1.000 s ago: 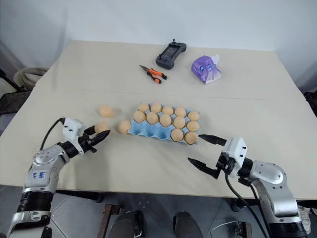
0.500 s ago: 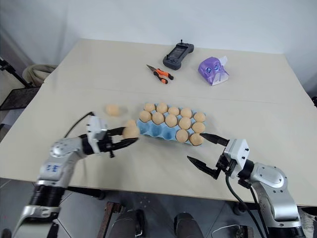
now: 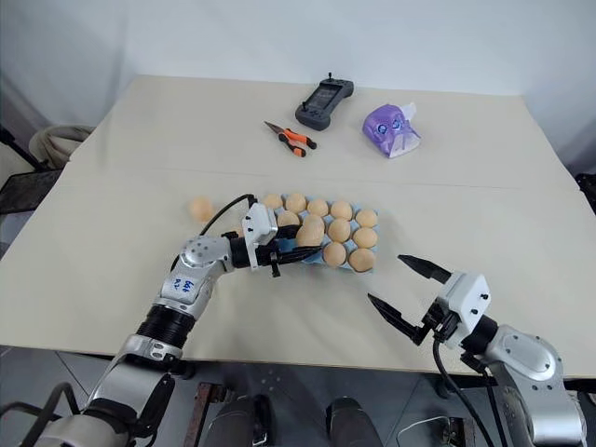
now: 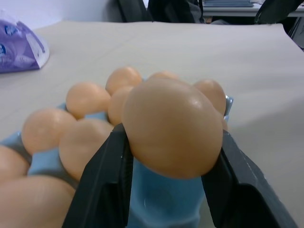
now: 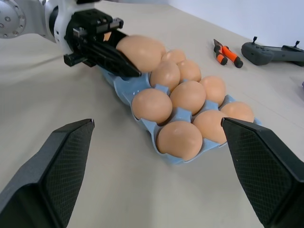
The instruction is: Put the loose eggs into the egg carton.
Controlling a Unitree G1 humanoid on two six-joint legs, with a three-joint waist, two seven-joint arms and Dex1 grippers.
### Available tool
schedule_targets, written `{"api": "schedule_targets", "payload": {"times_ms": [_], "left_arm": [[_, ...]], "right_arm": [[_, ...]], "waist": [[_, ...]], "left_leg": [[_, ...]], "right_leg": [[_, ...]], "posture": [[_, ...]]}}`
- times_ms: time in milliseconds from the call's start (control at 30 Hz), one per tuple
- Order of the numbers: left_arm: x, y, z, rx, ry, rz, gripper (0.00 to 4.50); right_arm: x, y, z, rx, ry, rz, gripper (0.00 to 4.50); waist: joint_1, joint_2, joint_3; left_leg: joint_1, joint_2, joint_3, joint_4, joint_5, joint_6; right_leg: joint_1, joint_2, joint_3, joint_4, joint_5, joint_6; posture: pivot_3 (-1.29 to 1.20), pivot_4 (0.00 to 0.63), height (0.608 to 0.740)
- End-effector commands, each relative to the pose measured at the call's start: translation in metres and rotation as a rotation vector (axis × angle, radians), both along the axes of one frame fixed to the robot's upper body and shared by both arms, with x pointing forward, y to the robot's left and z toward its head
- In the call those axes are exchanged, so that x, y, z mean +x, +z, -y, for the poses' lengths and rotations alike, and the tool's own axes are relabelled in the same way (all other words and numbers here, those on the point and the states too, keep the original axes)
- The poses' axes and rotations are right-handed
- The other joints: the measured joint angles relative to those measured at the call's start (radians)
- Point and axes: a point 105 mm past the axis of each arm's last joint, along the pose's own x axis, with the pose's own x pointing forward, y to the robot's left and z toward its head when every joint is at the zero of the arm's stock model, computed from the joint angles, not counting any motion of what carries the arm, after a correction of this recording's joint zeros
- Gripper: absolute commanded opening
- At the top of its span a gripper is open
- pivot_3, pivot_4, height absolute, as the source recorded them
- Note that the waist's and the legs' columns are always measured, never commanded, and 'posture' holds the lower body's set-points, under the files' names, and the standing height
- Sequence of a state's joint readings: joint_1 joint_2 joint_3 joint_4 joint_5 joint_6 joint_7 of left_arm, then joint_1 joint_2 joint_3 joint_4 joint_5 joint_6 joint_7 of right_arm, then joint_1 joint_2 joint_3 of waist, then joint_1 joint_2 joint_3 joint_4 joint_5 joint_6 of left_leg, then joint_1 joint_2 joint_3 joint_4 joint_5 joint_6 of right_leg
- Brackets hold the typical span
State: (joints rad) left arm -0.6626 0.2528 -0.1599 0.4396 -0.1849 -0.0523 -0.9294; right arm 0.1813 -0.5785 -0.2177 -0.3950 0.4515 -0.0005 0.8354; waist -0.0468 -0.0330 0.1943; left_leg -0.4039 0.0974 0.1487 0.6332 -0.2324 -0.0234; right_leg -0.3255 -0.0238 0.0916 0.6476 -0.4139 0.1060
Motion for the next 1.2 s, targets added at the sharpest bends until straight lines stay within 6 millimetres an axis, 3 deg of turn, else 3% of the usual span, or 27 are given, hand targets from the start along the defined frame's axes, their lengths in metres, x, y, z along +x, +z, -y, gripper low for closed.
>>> {"api": "schedule_targets", "payload": {"times_ms": [33, 200, 333, 533, 767, 933, 1033, 1200], "left_arm": [[-0.003, 0.014, 0.003, -0.011, -0.035, 0.063, 2.91], [-0.011, 0.025, -0.011, -0.027, -0.034, 0.127, 4.46], [-0.019, 0.024, -0.037, -0.003, 0.005, 0.16, 4.46], [-0.046, 0.015, -0.117, 0.082, 0.202, 0.176, 4.46], [-0.079, 0.007, -0.191, 0.089, 0.489, 0.107, 4.46], [-0.093, 0.002, -0.208, 0.042, 0.589, 0.05, 4.46], [-0.101, -0.003, -0.204, 0.034, 0.569, 0.007, 4.46], [-0.088, 0.005, -0.198, 0.007, 0.588, 0.038, 4.46]], "right_arm": [[-0.004, 0.013, -0.002, 0.004, -0.007, 0.061, 4.5], [-0.002, 0.013, -0.003, 0.006, 0.0, 0.06, 4.5], [0.001, 0.013, -0.007, 0.006, 0.032, 0.056, 4.5], [0.006, 0.014, -0.01, -0.01, 0.119, 0.038, 4.5], [0.003, 0.01, -0.015, -0.028, 0.226, 0.023, 4.5], [0.008, 0.009, -0.02, -0.031, 0.256, 0.03, 4.5], [0.012, 0.011, -0.02, -0.038, 0.271, 0.039, 4.5], [0.015, 0.012, -0.019, -0.052, 0.279, 0.042, 4.5]], "waist": [[0.001, 0.0, 0.0], [0.002, 0.0, 0.0], [-0.007, 0.0, 0.0], [-0.009, 0.0, 0.0], [-0.008, 0.0, 0.0], [-0.008, 0.0, 0.0], [-0.009, 0.0, 0.0], [-0.005, 0.0, 0.0]], "left_leg": [[0.0, 0.0, 0.0, 0.0, 0.0, 0.0], [0.0, 0.0, 0.0, 0.0, 0.0, 0.0], [0.001, 0.001, 0.0, -0.001, 0.0, 0.0], [0.001, 0.004, -0.001, -0.002, 0.0, -0.001], [0.001, 0.002, -0.001, -0.002, -0.002, 0.003], [0.001, 0.003, -0.003, -0.004, -0.003, 0.004], [0.001, 0.003, -0.002, -0.005, -0.003, 0.004], [0.001, 0.003, -0.002, -0.005, -0.003, 0.002]], "right_leg": [[0.0, 0.0, 0.0, 0.0, 0.0, 0.0], [0.0, 0.0, 0.0, 0.001, 0.0, 0.0], [0.0, 0.0, 0.0, 0.001, 0.0, 0.0], [0.0, -0.002, 0.0, 0.001, 0.0, 0.0], [0.003, -0.006, -0.002, -0.002, 0.0, 0.0], [0.003, -0.008, -0.004, -0.002, 0.0, -0.001], [0.002, -0.008, -0.003, -0.003, 0.0, -0.002], [0.002, -0.008, -0.003, -0.004, 0.0, -0.002]], "posture": [[0.0, 0.15, 0.74], [0.0, 0.15, 0.74], [0.0, 0.15, 0.74], [0.0, 0.15, 0.74], [0.0, 0.15, 0.74], [0.0, 0.15, 0.74], [0.0, 0.15, 0.74], [0.0, 0.15, 0.74]]}}
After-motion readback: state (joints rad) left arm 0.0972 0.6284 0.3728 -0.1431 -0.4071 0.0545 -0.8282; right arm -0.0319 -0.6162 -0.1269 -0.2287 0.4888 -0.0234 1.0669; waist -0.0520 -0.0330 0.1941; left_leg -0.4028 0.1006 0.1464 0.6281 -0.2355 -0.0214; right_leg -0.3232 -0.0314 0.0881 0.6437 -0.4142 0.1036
